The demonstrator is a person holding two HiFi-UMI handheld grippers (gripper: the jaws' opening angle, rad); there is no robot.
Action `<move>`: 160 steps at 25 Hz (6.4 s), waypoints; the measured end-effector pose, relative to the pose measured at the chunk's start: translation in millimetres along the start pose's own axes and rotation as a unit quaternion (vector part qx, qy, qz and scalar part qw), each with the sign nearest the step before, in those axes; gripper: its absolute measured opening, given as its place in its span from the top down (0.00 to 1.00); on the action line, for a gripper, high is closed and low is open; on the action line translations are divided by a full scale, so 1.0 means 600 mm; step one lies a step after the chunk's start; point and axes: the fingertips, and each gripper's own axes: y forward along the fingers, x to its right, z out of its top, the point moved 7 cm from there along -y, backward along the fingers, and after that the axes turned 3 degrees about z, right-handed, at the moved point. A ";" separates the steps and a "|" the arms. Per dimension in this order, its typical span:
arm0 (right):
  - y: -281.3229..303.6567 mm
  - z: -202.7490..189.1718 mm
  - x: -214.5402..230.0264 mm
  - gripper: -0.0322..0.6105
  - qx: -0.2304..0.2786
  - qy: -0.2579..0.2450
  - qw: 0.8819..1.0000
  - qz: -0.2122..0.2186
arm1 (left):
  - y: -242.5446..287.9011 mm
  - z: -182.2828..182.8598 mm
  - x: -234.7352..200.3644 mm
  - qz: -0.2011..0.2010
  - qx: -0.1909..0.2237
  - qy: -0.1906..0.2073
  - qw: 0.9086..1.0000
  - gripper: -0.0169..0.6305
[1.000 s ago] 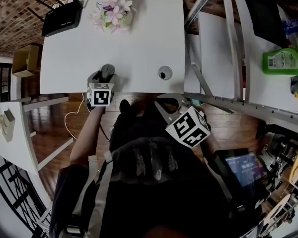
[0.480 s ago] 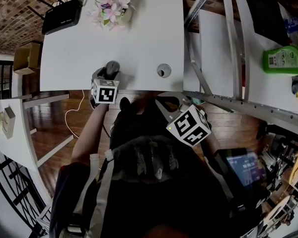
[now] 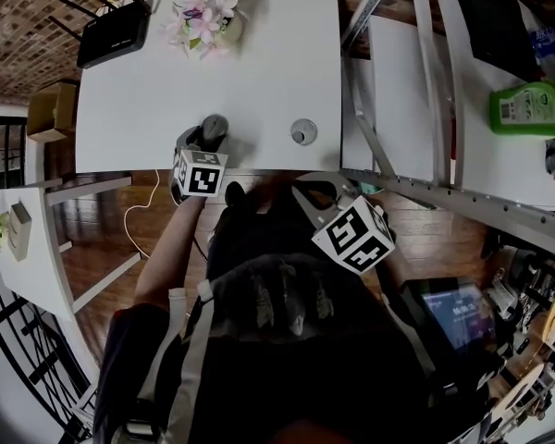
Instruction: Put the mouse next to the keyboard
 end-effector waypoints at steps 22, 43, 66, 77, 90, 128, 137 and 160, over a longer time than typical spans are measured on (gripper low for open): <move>-0.010 -0.011 0.005 0.94 -0.008 0.015 1.000 -0.020 | 0.017 0.072 0.137 -0.109 0.024 0.080 0.991 0.54; -0.004 -0.030 0.000 0.94 -0.012 0.030 0.999 -0.015 | 0.030 0.113 0.204 -0.162 0.036 0.112 0.980 0.54; 0.005 -0.036 -0.009 0.94 -0.012 0.044 0.999 -0.024 | 0.046 0.127 0.209 -0.166 0.039 0.129 0.977 0.54; 0.009 -0.033 -0.013 0.94 -0.015 0.049 0.998 -0.042 | 0.047 0.133 0.207 -0.175 0.037 0.158 0.971 0.54; 0.007 -0.030 -0.023 0.94 -0.024 0.030 0.999 -0.030 | 0.038 0.126 0.216 -0.163 0.060 0.149 0.973 0.54; 0.018 -0.040 -0.025 0.94 -0.025 0.035 0.999 -0.029 | 0.037 0.124 0.190 -0.164 0.050 0.132 0.976 0.55; 0.016 -0.067 -0.021 0.94 -0.022 0.018 1.000 0.002 | 0.034 0.110 0.171 -0.126 0.032 0.120 0.984 0.55; 0.042 -0.050 -0.049 0.94 -0.055 -0.033 0.997 0.031 | 0.024 0.082 0.123 -0.132 0.033 0.069 0.988 0.54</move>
